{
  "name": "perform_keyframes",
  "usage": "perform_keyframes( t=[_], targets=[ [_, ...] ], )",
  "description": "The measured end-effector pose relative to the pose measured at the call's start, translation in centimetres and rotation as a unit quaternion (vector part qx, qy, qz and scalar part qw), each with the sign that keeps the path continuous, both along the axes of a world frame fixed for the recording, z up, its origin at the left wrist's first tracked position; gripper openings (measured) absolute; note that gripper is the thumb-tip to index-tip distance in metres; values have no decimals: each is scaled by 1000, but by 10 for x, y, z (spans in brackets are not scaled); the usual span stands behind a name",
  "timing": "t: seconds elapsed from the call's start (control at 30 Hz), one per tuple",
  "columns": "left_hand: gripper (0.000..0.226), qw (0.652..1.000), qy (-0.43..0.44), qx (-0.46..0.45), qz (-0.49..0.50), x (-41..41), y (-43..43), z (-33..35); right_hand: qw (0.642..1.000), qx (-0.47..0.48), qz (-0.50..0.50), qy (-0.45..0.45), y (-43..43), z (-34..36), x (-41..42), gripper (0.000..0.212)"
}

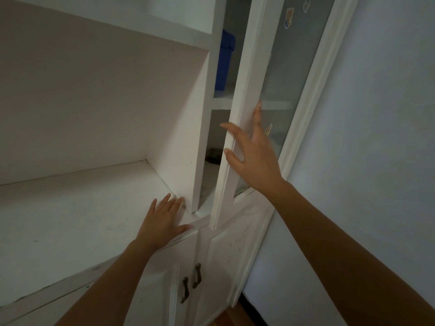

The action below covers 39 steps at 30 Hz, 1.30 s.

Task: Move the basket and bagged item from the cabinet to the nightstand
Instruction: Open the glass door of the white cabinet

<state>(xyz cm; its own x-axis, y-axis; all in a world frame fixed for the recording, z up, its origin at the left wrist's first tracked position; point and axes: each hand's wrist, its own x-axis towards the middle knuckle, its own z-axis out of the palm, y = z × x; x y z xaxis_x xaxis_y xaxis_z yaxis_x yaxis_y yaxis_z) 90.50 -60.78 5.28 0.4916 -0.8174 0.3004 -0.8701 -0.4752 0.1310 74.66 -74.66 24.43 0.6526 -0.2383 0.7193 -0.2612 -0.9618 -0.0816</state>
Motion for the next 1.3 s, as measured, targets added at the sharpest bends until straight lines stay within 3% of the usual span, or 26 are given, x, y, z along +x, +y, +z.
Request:
perform_keyframes(
  t=[0.1,0.27,0.5,0.63,0.8,0.97,1.07,1.3],
  targets=[
    [114,1000,21,-10,-9,0,1,2,999,-18,-30,8,0,3,-7,46],
    [89,999,39,-34,-15,-3,2,5,995,-73,-66,19,-1,7,-17,46],
    [74,998,39,-40,-21,-8,4,9,992,-109,-57,22,-9,8,-48,45],
    [59,989,-10,-145,-20,-14,4,15,992,-120,-40,9,-13,5,-68,44],
    [41,975,32,-214,-49,-45,-3,28,991,-131,-28,2,-21,5,-88,43],
    [54,962,114,-192,-159,-85,-40,35,991,-132,-33,-2,-24,3,-102,44],
    [57,957,97,-138,-235,-104,-68,33,989,-141,-40,7,-28,4,-111,46],
    [56,947,96,-118,-285,-134,-96,32,984,-169,-57,7,-39,5,-136,49]
  ],
)
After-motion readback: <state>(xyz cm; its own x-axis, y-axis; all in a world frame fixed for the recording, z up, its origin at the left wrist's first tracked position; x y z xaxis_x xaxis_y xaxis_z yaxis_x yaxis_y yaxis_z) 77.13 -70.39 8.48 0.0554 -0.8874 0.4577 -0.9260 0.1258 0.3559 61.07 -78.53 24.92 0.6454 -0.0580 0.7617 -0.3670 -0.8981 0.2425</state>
